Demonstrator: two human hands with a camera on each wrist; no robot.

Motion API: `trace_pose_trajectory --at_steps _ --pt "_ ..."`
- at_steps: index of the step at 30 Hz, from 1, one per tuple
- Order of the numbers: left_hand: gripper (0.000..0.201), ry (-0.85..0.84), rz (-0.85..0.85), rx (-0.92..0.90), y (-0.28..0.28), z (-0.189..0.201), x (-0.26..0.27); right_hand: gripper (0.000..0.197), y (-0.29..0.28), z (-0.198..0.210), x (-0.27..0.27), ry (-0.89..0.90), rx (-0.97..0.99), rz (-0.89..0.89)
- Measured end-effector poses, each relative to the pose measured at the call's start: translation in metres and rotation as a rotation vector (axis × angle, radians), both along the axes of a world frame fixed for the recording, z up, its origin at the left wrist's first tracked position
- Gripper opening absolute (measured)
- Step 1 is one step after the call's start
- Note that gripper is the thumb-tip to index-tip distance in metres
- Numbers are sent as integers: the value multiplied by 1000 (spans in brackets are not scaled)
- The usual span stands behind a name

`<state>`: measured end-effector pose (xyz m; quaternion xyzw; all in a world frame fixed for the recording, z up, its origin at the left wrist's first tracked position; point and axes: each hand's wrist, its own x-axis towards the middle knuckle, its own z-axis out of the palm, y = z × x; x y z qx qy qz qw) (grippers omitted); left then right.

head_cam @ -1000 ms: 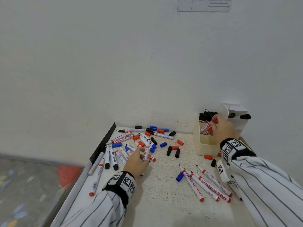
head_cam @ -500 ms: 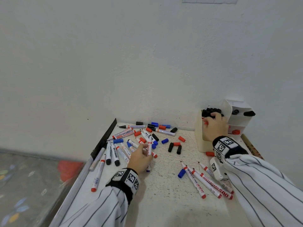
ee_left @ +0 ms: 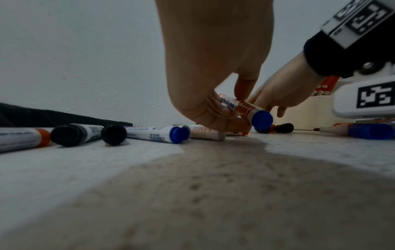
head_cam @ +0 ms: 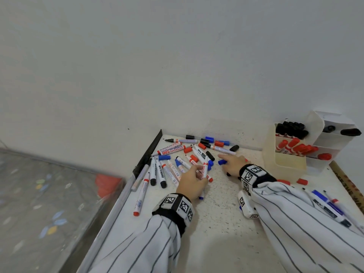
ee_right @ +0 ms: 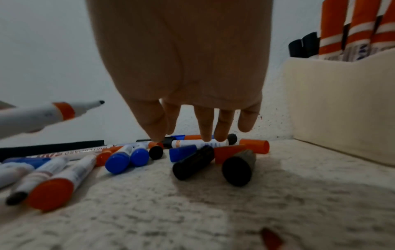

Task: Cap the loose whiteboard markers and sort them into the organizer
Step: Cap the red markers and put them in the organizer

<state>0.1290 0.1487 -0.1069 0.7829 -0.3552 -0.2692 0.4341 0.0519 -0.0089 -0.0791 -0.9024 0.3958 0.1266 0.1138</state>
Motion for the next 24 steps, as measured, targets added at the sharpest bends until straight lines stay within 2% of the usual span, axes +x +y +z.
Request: trace_pose_trajectory --at_steps 3,8,10,13,16,18,22,24 --pt "38 40 2 -24 -1 -1 0 47 -3 -5 8 74 -57 8" --pt "34 86 5 -70 -2 -3 0 24 -1 -2 15 97 -116 -38" --pt "32 86 2 -92 -3 -4 -1 23 0 2 16 25 -116 -82" --pt "30 83 10 -134 -4 -4 -1 21 0 11 10 -186 -45 -109" --pt "29 39 -9 -153 -3 -2 -1 21 0 22 -4 -458 93 -50" --pt "29 25 -34 -155 -2 0 -2 21 5 29 -16 -576 160 17" --pt "28 -23 -115 -110 -1 0 -2 22 18 33 -41 -594 185 160" --pt "30 -69 -174 -72 -1 -3 -1 23 22 30 -50 -596 191 163"
